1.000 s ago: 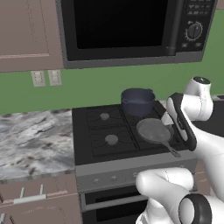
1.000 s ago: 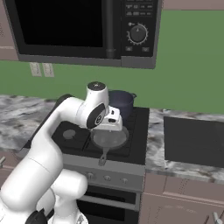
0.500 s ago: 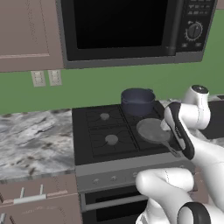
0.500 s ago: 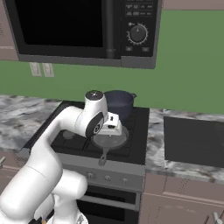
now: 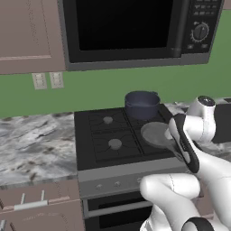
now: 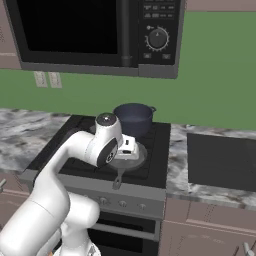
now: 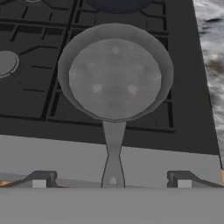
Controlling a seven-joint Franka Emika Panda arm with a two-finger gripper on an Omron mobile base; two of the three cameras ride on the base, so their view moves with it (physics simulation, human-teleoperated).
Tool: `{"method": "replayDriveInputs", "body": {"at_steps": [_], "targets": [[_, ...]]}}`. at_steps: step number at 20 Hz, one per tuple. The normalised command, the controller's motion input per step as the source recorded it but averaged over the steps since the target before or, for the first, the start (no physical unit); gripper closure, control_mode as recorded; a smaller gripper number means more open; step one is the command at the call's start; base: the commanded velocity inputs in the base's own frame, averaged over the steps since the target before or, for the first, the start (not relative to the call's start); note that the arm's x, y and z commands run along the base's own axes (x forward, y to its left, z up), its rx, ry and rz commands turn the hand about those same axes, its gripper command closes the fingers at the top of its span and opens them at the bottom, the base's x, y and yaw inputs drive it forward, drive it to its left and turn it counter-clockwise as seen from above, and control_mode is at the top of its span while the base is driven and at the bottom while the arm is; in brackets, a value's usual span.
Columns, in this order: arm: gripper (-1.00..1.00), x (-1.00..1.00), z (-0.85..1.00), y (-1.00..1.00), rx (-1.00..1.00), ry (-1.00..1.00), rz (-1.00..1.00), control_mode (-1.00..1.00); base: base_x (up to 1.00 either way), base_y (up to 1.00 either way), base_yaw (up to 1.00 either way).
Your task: Move the pot and pan from the stove into the sink.
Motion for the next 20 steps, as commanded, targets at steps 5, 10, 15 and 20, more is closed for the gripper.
{"method": "replayDriveInputs", "body": {"at_steps": [5, 10, 15, 20], "targets": [[-1.00, 0.00, -0.24, -0.06, 0.00, -0.04, 0.01, -1.00, 0.00, 0.00, 0.00], [-1.00, 0.00, -0.31, -0.02, -0.01, -0.01, 0.03, -1.00, 0.00, 0.00, 0.00], [-1.00, 0.00, -0.24, 0.00, -0.03, 0.00, 0.03, -1.00, 0.00, 0.00, 0.00], [-1.00, 0.00, -0.04, 0.01, -0.01, 0.01, 0.00, -1.00, 0.00, 0.00, 0.00]]}}
